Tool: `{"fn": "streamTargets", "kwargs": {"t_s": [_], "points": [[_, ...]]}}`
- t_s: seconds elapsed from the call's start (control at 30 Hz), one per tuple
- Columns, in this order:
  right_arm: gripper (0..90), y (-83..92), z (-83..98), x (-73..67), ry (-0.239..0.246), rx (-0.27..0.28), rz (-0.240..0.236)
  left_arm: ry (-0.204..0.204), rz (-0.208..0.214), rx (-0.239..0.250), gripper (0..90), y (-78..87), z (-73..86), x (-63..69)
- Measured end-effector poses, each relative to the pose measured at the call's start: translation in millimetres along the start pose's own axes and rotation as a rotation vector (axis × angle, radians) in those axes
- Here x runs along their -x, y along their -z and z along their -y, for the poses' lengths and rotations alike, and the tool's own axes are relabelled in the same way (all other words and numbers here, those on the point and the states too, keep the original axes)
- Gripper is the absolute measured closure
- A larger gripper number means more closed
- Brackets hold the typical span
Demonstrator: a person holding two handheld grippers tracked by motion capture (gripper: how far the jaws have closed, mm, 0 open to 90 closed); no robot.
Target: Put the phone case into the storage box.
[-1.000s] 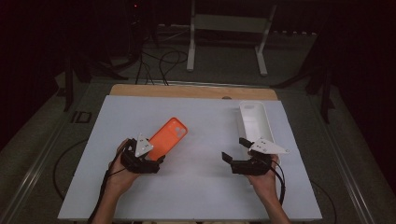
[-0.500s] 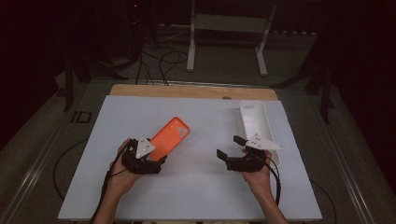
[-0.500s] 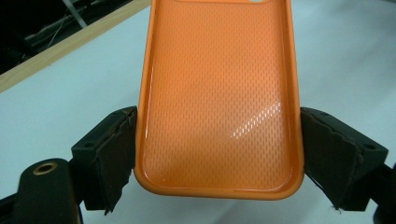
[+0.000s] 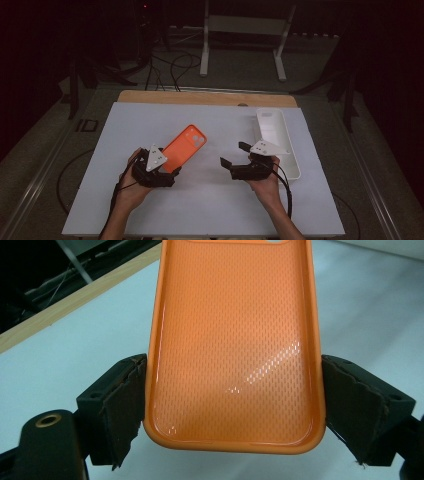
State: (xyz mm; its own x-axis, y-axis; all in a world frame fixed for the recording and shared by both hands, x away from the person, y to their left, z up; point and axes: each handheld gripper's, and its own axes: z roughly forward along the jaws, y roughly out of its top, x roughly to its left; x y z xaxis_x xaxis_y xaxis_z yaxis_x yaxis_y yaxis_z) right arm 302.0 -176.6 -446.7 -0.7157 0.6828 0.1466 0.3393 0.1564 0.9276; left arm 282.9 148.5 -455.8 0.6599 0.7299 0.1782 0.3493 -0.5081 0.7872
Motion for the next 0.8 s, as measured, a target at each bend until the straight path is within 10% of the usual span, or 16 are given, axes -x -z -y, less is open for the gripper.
{"fn": "streamTargets", "kwargs": {"t_s": [0.8], "points": [[9.0,-37.3,-17.3,-17.1,0.015,-0.036,-0.084,-0.026,0.018,0.030,16.2,2.1,-4.8,9.3]]}}
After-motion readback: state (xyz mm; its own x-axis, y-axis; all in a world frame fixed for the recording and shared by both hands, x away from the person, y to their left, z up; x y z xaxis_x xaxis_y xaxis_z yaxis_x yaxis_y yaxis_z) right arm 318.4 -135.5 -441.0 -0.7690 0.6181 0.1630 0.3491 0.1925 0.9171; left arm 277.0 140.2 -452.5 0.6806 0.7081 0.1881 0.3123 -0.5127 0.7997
